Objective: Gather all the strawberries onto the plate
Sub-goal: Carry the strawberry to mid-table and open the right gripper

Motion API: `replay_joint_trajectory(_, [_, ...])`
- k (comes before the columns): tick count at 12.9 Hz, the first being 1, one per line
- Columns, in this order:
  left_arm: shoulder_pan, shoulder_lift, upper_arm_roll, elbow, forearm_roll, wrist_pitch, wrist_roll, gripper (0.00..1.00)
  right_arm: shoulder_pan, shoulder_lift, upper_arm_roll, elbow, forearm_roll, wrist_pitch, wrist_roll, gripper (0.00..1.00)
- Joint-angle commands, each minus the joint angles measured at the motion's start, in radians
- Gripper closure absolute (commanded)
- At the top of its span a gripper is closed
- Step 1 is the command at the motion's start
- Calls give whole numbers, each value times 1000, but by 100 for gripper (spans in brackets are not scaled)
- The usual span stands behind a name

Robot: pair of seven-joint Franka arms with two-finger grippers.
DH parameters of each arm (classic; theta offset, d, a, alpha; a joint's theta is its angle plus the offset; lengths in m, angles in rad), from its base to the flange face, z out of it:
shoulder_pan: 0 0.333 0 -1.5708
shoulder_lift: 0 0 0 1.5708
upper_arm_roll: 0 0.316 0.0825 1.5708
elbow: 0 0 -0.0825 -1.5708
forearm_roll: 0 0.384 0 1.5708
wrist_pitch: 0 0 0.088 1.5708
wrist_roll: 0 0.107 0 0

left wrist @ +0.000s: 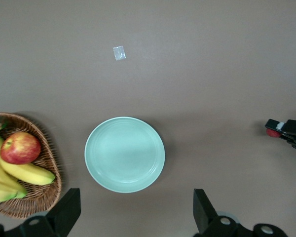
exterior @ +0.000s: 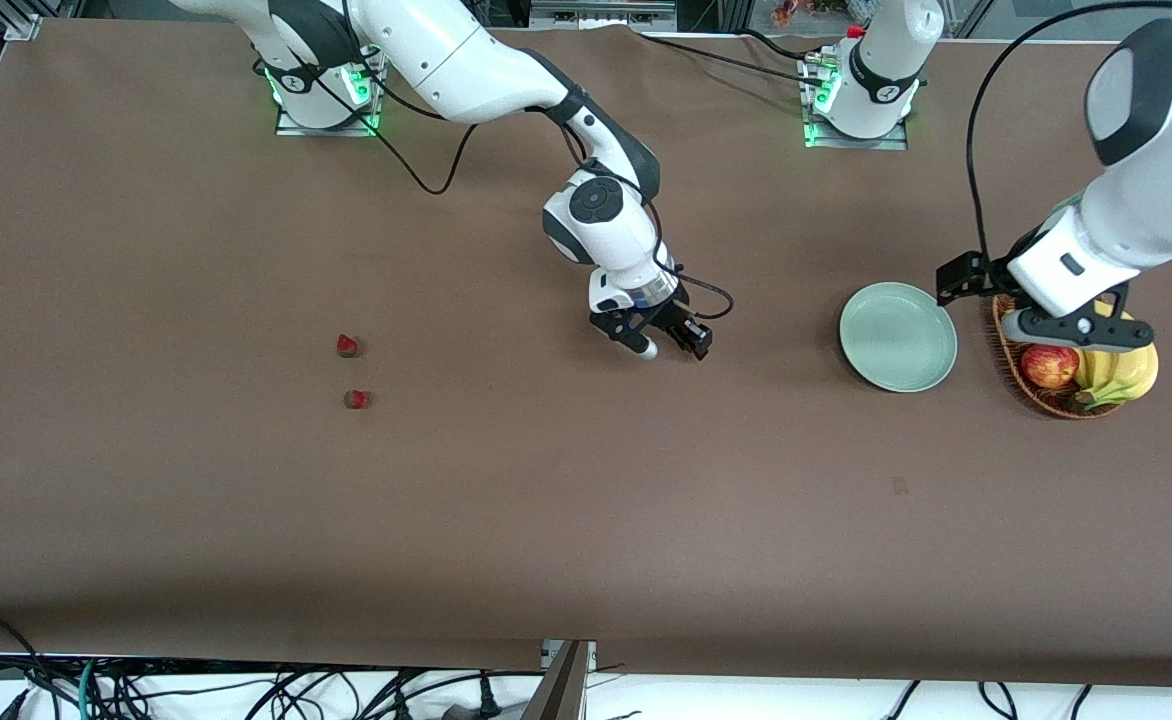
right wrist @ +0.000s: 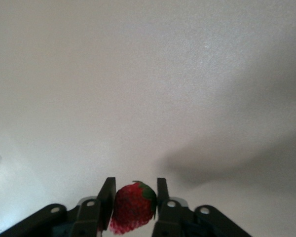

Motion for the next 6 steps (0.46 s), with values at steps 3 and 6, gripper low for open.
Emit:
replay_joint_trajectory(3, [-2,42,3,-113,-17,161,5,0,-26,-34,-13,34,4,-39,5,22])
replay_joint_trajectory(6, [-10,91,-2,-115,-17,191,5,0,-90,-108,-15,22,-10,-258,-91,22])
